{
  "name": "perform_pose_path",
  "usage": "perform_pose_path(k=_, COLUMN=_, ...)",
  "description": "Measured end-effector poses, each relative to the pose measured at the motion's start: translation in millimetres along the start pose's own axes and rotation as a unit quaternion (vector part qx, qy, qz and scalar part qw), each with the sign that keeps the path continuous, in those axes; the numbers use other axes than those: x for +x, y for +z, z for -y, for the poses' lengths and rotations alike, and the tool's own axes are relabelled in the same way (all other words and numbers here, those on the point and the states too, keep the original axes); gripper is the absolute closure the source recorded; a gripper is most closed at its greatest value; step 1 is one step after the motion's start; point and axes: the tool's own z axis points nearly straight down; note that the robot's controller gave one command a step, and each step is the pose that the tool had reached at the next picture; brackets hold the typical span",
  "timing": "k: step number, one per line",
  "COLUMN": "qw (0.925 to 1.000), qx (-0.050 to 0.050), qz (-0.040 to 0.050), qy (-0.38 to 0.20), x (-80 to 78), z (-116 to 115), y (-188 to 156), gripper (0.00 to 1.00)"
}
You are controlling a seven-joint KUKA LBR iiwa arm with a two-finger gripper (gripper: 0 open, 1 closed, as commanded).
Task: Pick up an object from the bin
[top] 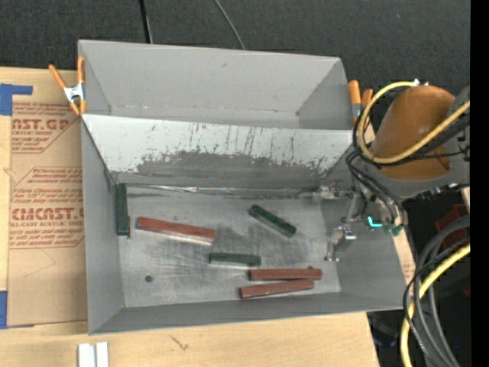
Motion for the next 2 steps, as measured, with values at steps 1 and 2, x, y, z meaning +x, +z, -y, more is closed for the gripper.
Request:
perform_pose_path(k=1, qw=1.0000, qx=0.001, qz=0.0039, qy=-0.001, x=-1.9, z=-0.6, y=-4.6, gripper=1.00)
perform_pose_path(k=2, qw=1.0000, qx=0.001, qz=0.0039, qy=-0.001, x=-1.9, z=-0.8, y=-4.6, gripper=0.00)
